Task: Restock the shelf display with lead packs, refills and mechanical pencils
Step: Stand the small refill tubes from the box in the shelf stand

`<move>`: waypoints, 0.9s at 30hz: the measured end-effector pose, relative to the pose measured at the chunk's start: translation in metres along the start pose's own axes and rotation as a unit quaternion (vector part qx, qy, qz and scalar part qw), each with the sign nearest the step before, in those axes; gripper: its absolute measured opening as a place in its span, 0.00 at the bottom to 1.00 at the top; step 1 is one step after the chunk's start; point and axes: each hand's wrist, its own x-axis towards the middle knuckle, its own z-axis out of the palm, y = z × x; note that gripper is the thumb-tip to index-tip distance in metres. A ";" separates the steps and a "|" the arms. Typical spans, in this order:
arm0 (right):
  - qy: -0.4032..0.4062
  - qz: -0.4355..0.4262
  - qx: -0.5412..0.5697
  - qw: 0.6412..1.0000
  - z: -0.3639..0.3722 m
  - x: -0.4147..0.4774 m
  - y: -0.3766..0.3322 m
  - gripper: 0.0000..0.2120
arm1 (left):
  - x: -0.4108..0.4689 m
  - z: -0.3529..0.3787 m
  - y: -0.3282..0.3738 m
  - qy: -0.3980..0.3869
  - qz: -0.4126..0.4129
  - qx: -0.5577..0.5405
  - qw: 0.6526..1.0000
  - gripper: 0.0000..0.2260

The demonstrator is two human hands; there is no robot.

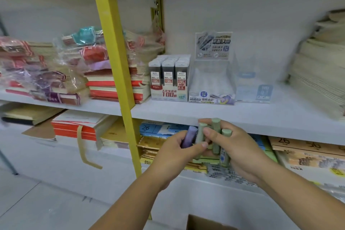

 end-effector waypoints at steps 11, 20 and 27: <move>-0.063 0.002 -0.201 0.978 -0.002 -0.003 -0.009 0.13 | -0.003 -0.016 0.014 0.033 0.007 -0.055 0.998 0.11; -0.089 0.007 -0.254 0.963 0.006 -0.003 -0.008 0.08 | -0.004 -0.023 0.019 0.020 0.017 -0.051 0.998 0.14; -0.083 0.006 -0.264 0.961 0.006 -0.005 -0.007 0.07 | -0.003 -0.031 0.022 0.080 0.030 -0.027 0.996 0.09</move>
